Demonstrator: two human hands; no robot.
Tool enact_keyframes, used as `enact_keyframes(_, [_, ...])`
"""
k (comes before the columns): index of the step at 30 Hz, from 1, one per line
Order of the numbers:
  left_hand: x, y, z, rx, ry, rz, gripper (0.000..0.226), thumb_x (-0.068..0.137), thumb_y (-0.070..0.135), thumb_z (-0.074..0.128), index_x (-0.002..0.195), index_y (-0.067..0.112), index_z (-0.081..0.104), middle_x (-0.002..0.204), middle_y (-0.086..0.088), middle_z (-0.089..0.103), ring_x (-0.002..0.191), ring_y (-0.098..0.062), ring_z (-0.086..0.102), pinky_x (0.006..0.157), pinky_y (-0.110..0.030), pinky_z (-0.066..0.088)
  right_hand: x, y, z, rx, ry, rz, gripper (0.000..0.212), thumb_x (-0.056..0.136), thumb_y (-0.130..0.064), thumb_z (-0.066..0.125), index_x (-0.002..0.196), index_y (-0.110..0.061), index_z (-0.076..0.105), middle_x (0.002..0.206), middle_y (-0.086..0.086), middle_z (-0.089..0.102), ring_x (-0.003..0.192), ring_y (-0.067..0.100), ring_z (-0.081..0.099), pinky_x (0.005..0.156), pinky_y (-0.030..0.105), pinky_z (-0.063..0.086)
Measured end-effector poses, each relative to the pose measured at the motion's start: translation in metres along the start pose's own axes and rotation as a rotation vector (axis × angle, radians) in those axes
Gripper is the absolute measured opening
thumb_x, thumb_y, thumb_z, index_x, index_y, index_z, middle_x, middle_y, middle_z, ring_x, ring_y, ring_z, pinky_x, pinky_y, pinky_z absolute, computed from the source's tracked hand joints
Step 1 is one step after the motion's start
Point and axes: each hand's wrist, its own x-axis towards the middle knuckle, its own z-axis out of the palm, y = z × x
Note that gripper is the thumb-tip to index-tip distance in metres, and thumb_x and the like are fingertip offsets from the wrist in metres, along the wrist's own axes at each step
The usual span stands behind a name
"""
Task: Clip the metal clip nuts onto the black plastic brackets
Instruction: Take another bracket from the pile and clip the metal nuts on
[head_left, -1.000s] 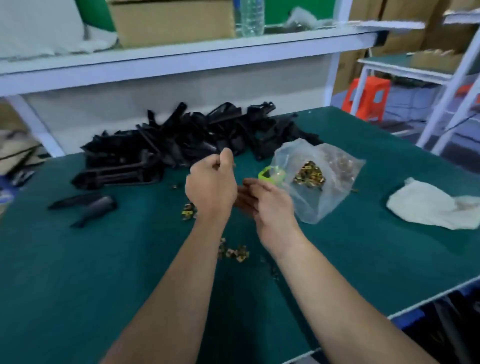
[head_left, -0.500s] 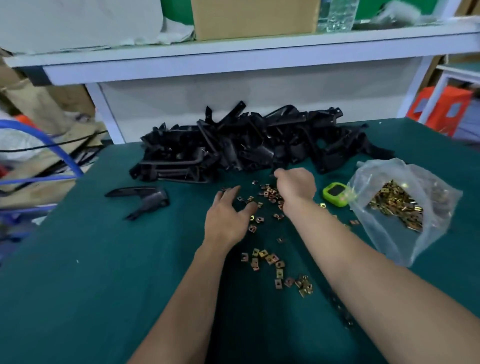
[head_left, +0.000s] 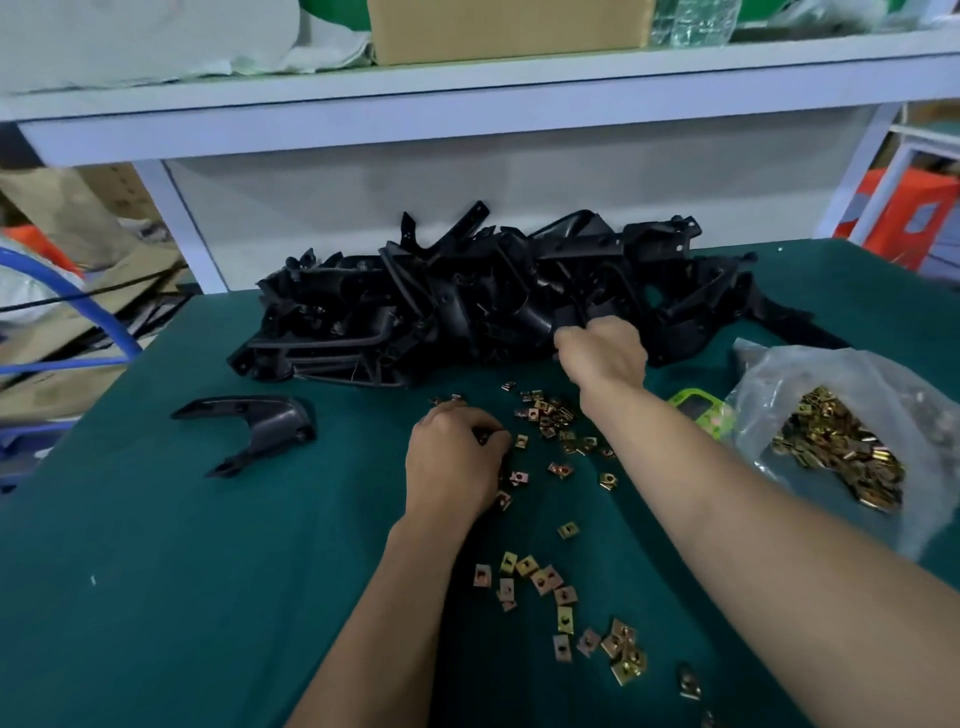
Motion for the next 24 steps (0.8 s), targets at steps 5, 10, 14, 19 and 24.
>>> enact_keyframes(5, [-0.003, 0.006, -0.005, -0.01, 0.06, -0.07, 0.012, 0.092, 0.033, 0.068, 0.09, 0.035, 0.08, 0.074, 0.021, 0.068, 0.075, -0.005, 0.064, 0.066, -0.021, 0.05, -0.027, 0.005, -0.039, 0.185, 0.076, -0.065, 0.036, 0.089, -0.025, 0.066, 0.125, -0.029, 0.06, 0.103, 0.001, 0.068, 0.087, 0.018, 0.064, 0.076, 0.036, 0.053])
enact_keyframes(10, [-0.01, 0.012, -0.01, -0.074, 0.158, -0.124, 0.011, 0.092, 0.036, 0.069, 0.087, 0.039, 0.079, 0.064, 0.019, 0.069, 0.062, -0.006, 0.065, 0.065, -0.03, 0.058, -0.065, 0.023, -0.082, 0.114, 0.301, -0.444, 0.032, 0.097, -0.013, 0.053, 0.122, -0.033, 0.055, 0.077, -0.014, 0.055, 0.074, -0.007, 0.061, 0.057, 0.017, 0.043])
enact_keyframes(14, [-0.02, 0.017, -0.014, -0.343, 0.221, -0.152, 0.019, 0.094, 0.029, 0.06, 0.081, 0.035, 0.072, 0.072, 0.019, 0.073, 0.061, -0.003, 0.065, 0.056, -0.026, 0.051, -0.083, 0.048, -0.106, 0.389, 0.117, -0.357, 0.033, 0.1, -0.008, 0.05, 0.112, -0.035, 0.064, 0.091, 0.0, 0.066, 0.072, 0.016, 0.075, 0.064, 0.032, 0.061])
enact_keyframes(19, [-0.038, 0.021, -0.015, -0.522, 0.189, -0.166, 0.025, 0.103, 0.028, 0.043, 0.087, 0.025, 0.062, 0.074, 0.014, 0.072, 0.057, -0.003, 0.058, 0.049, -0.018, 0.042, -0.093, 0.079, -0.114, 0.499, -0.309, -0.204, 0.04, 0.1, 0.002, 0.053, 0.099, -0.026, 0.082, 0.1, 0.007, 0.077, 0.082, 0.024, 0.076, 0.077, 0.033, 0.063])
enact_keyframes(24, [-0.044, 0.022, -0.011, -0.59, 0.079, -0.21, 0.026, 0.11, 0.033, 0.04, 0.096, 0.027, 0.061, 0.065, 0.003, 0.056, 0.055, -0.015, 0.046, 0.05, -0.036, 0.041, -0.099, 0.09, -0.118, -0.022, -0.29, -0.44, 0.035, 0.088, -0.015, 0.068, 0.087, -0.048, 0.075, 0.086, -0.024, 0.074, 0.077, 0.002, 0.065, 0.061, 0.009, 0.044])
